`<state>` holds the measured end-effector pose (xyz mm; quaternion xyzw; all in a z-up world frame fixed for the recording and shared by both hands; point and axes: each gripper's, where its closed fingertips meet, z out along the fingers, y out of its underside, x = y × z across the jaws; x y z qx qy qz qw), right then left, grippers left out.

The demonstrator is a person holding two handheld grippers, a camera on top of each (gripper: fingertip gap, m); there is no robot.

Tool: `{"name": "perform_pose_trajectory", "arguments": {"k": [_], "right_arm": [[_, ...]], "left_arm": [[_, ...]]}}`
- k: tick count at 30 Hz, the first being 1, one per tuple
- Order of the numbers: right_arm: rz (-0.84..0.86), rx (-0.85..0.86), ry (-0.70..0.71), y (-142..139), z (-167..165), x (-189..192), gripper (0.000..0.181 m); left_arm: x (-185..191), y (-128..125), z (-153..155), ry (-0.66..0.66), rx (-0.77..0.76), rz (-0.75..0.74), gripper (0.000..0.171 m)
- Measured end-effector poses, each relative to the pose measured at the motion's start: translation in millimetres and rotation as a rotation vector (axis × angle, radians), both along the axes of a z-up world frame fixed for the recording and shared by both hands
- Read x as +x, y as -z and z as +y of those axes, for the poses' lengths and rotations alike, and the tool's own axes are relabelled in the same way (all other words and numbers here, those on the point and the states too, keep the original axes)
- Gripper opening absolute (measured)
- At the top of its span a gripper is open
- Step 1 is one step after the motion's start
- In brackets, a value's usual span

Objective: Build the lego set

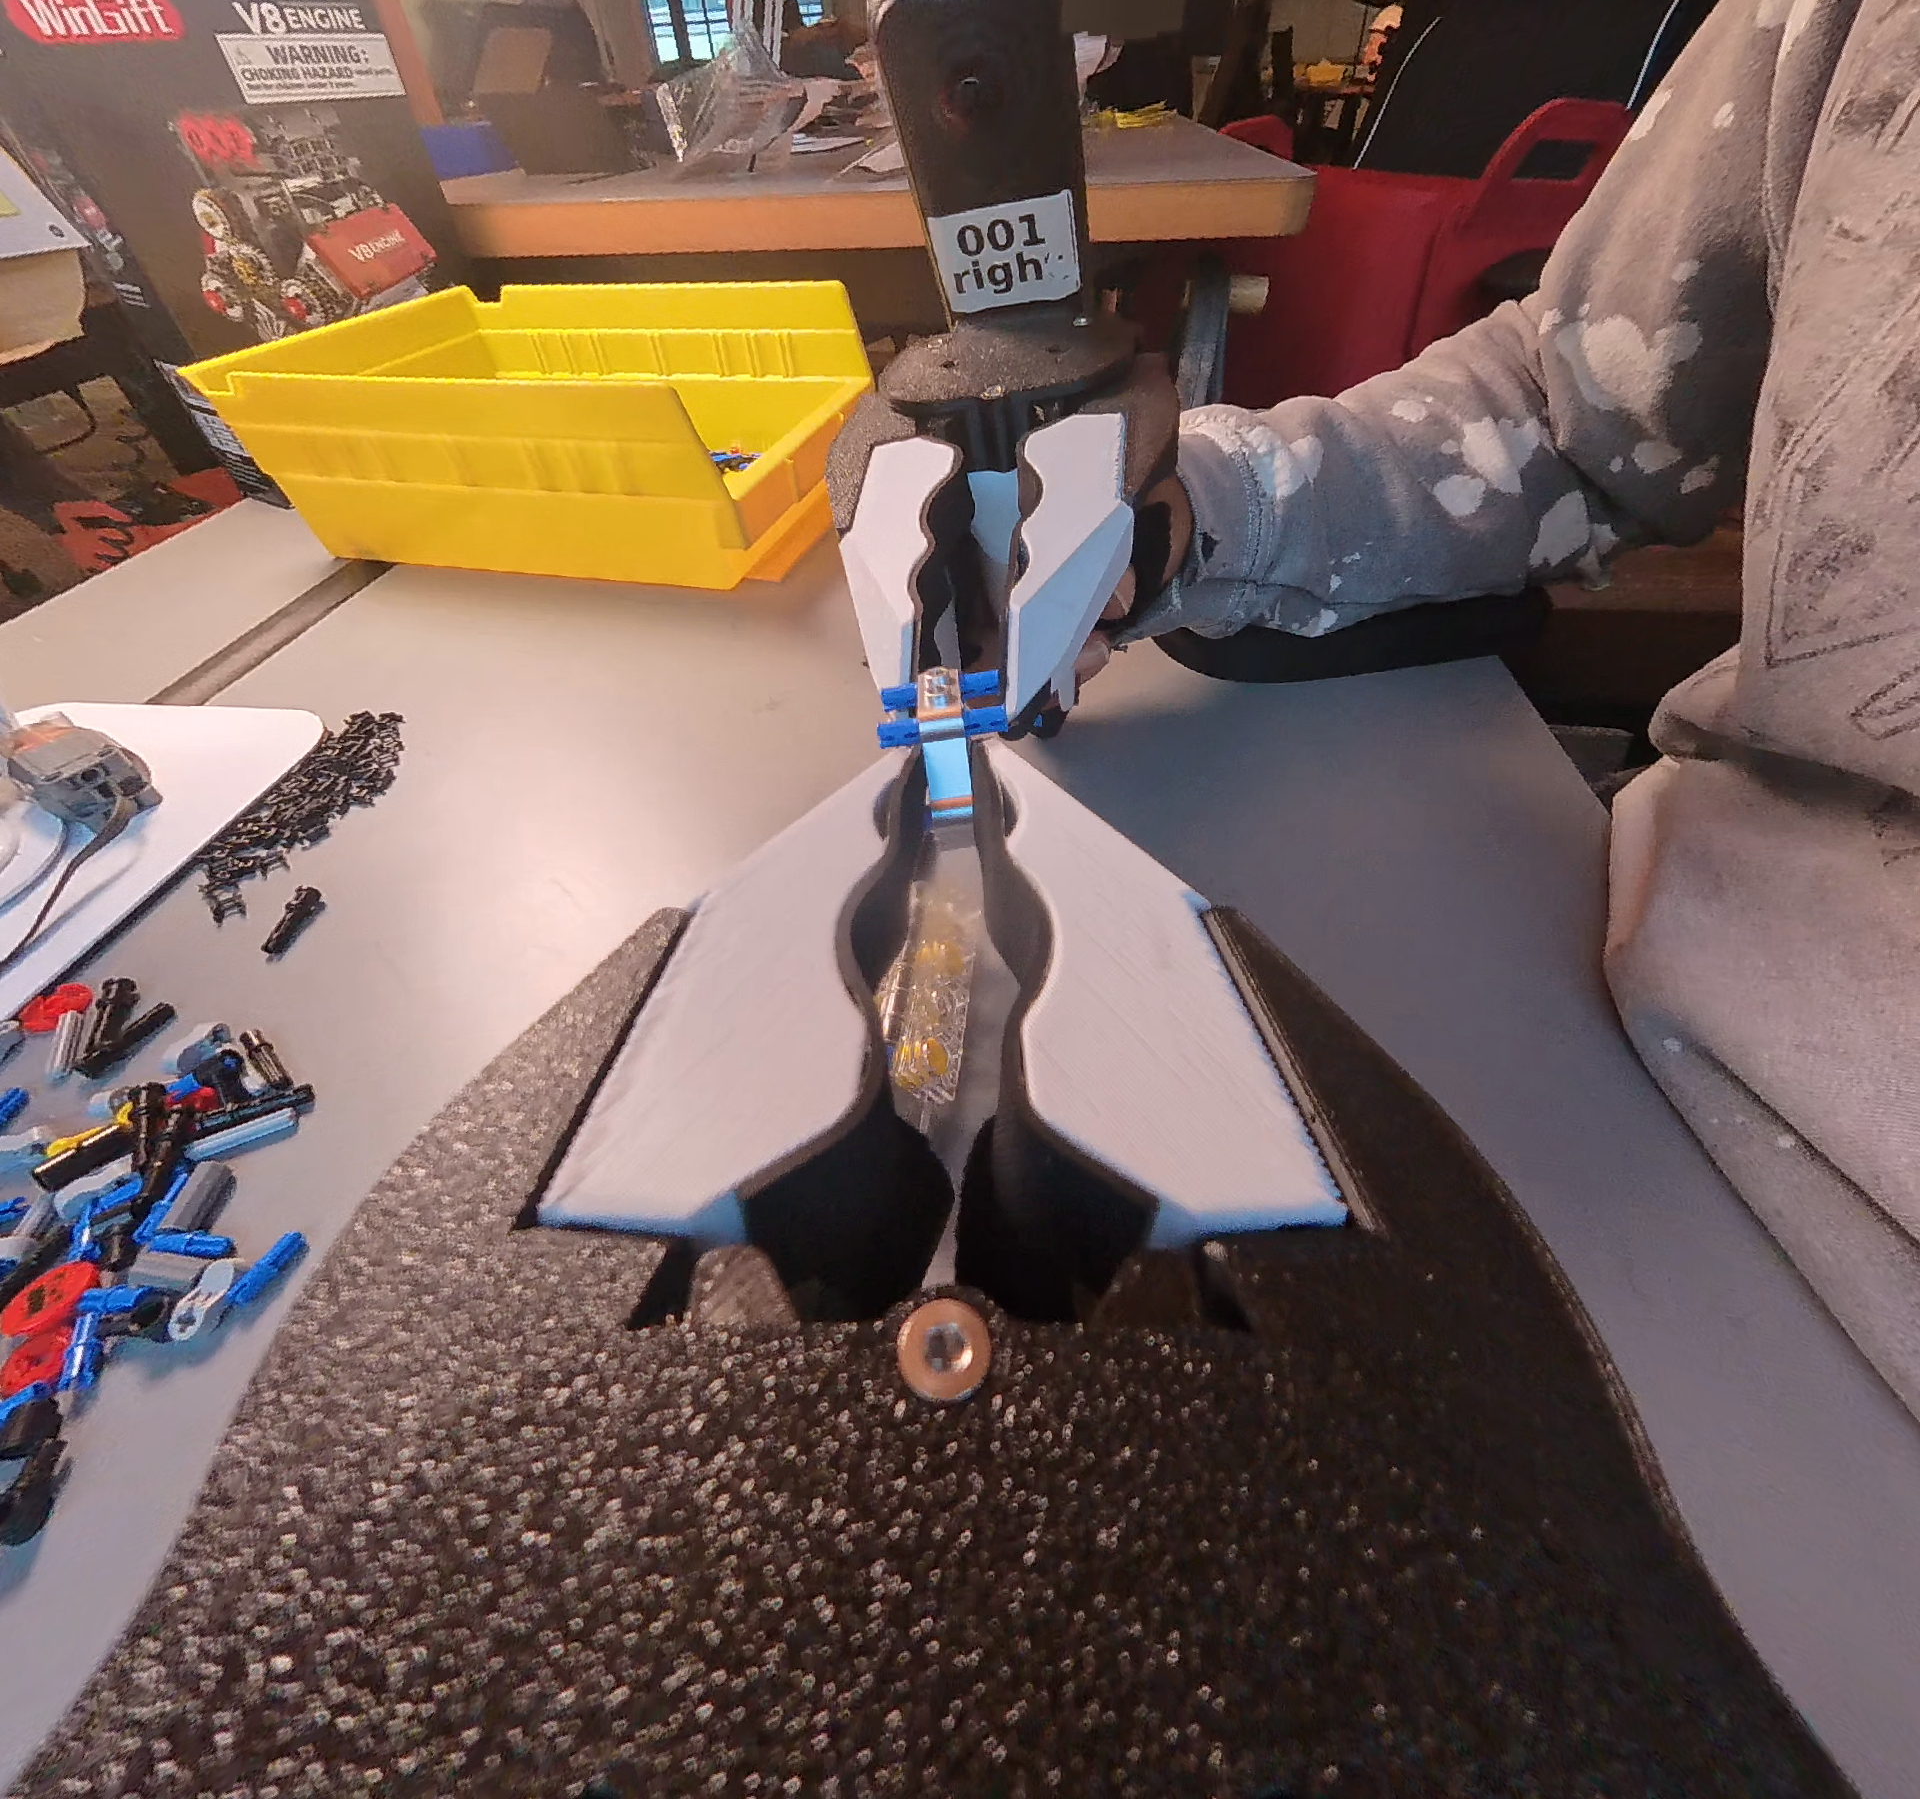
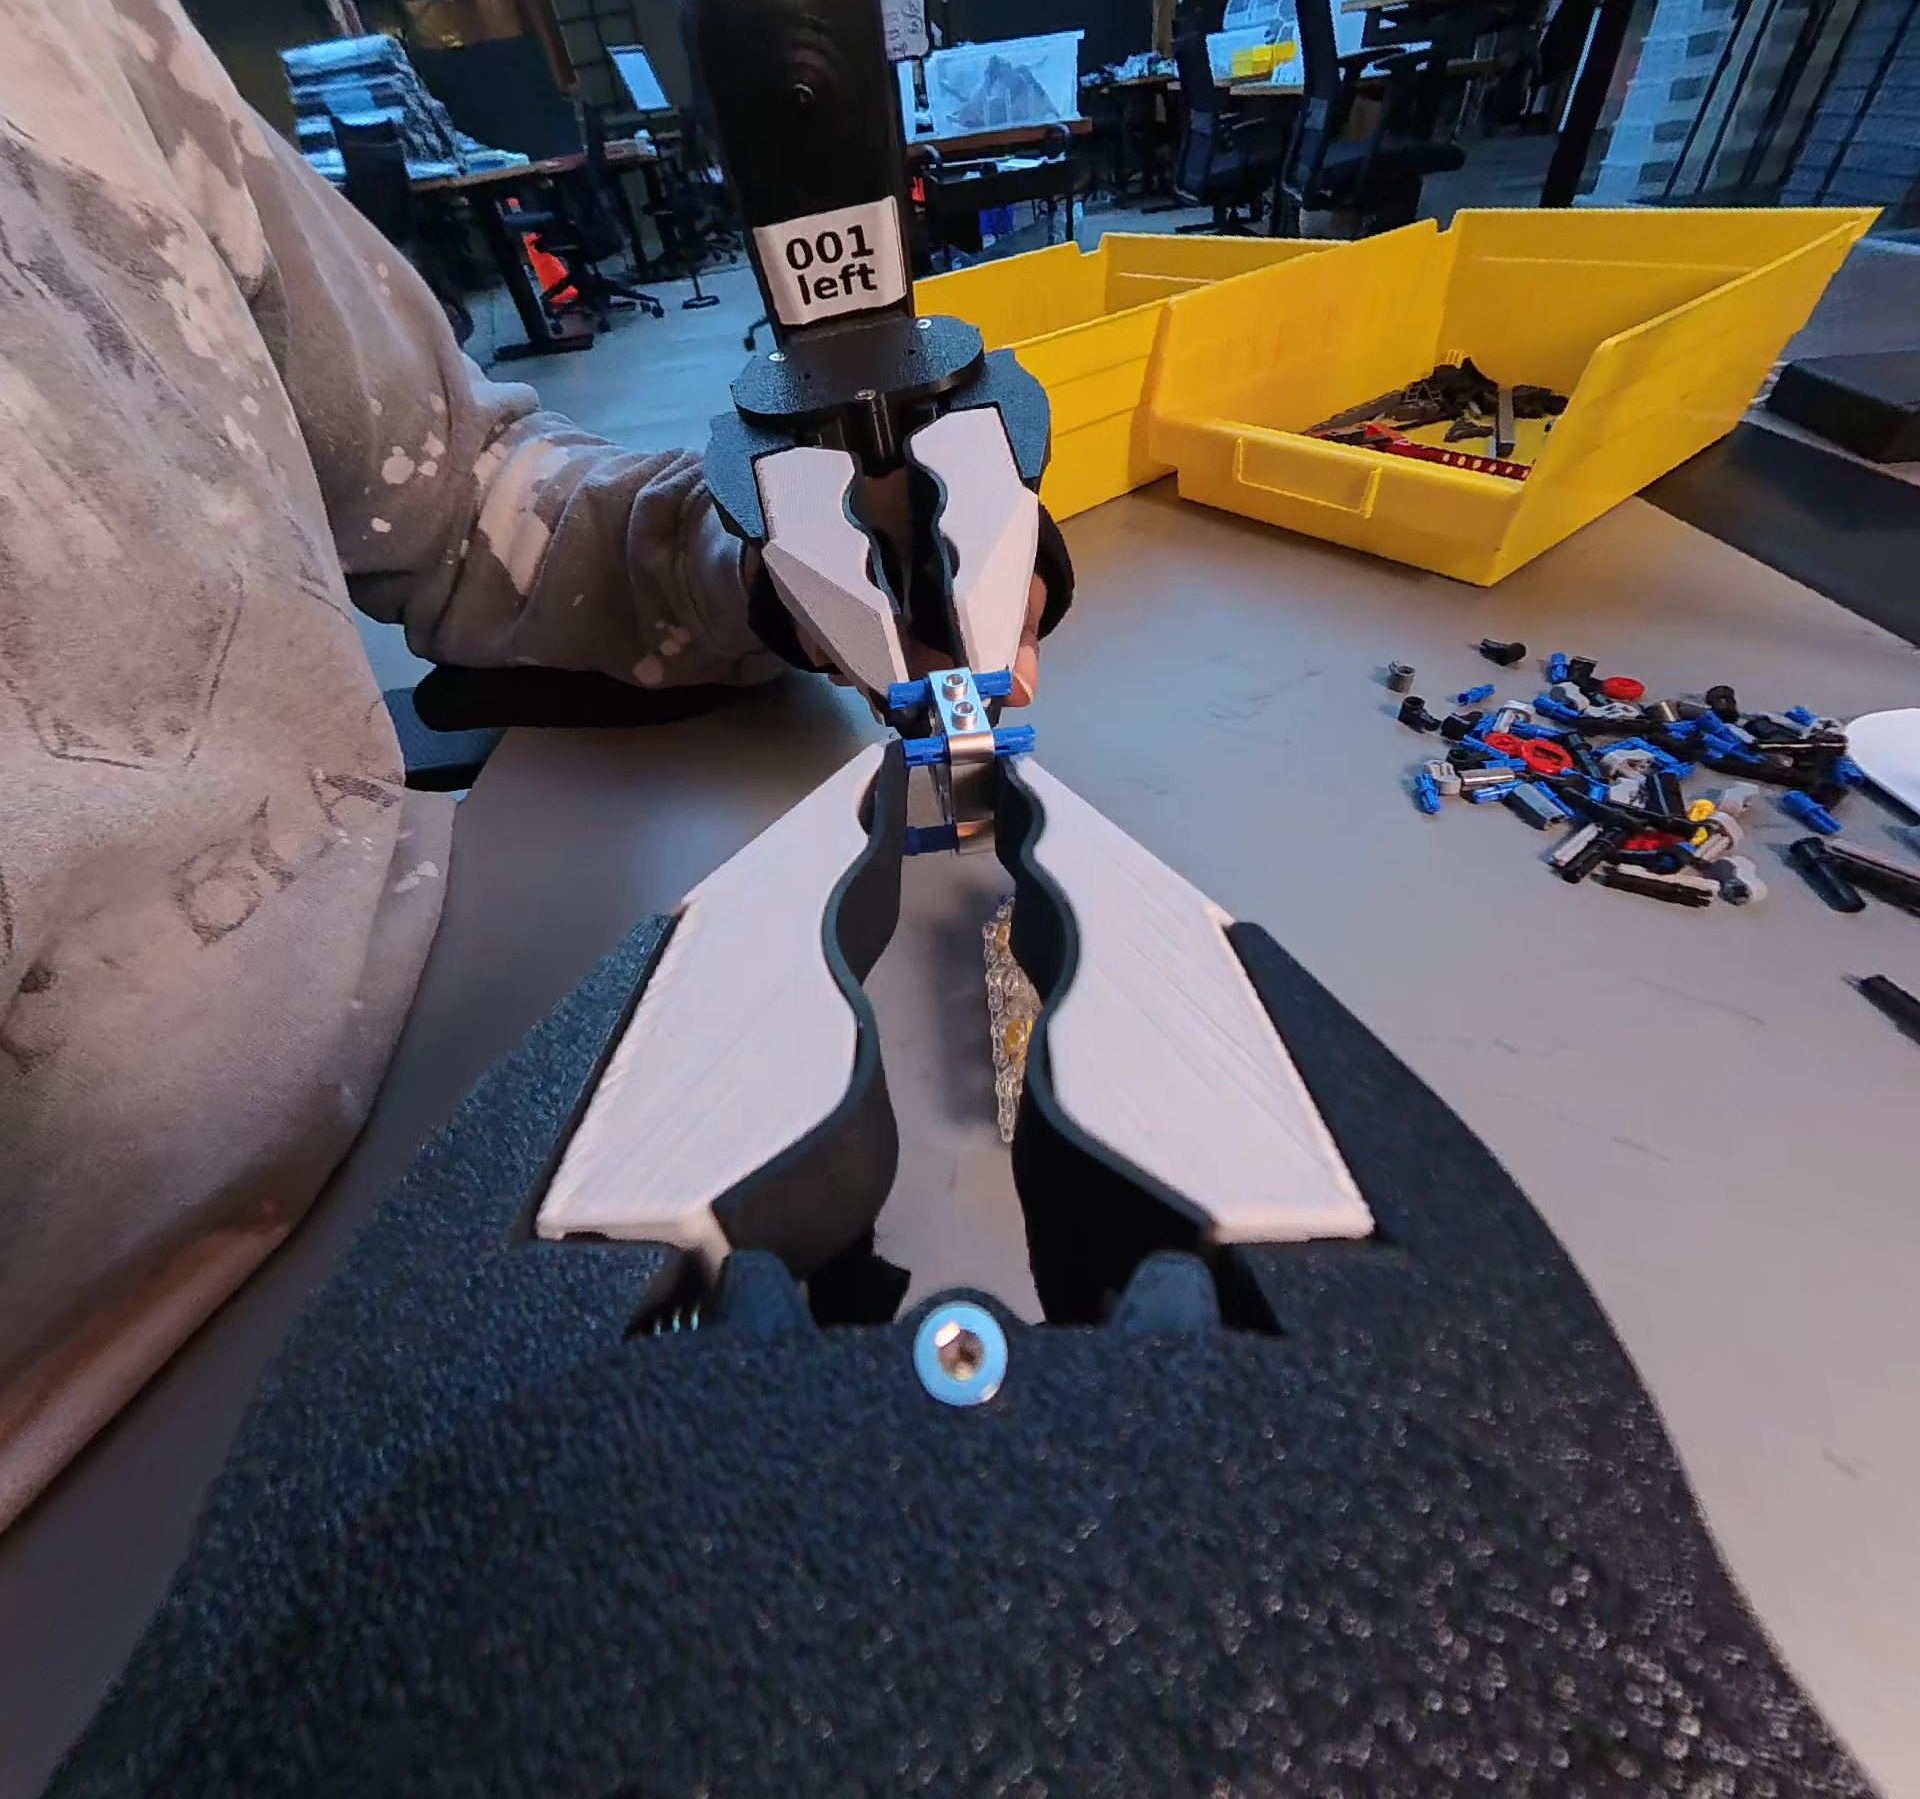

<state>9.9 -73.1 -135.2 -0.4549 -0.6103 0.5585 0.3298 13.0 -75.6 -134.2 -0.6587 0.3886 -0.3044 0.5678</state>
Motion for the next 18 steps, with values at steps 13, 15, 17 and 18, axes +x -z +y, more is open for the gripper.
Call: {"name": "perform_pose_trajectory", "arguments": {"k": [13, 15, 17, 18], "right_arm": [[0.136, -0.094, 0.05, -25.1, -1.2, -9.4, 0.024], [0.129, -0.079, 0.04, -27.0, -3.9, -8.9, 0.023], [0.123, -0.061, 0.04, -30.3, -1.1, -6.3, 0.023], [0.108, -0.043, 0.043, -29.0, 1.5, -4.8, 0.023]], "left_arm": [[-3.0, -35.3, 2.7, -0.034, 0.056, -0.265, 0.006], [0.0, -36.9, 1.2, -0.033, 0.064, -0.279, 0.006], [0.5, -33.3, 2.0, -0.027, 0.041, -0.26, 0.007], [-0.1, -30.7, 2.8, -0.027, 0.03, -0.247, 0.007]]}}
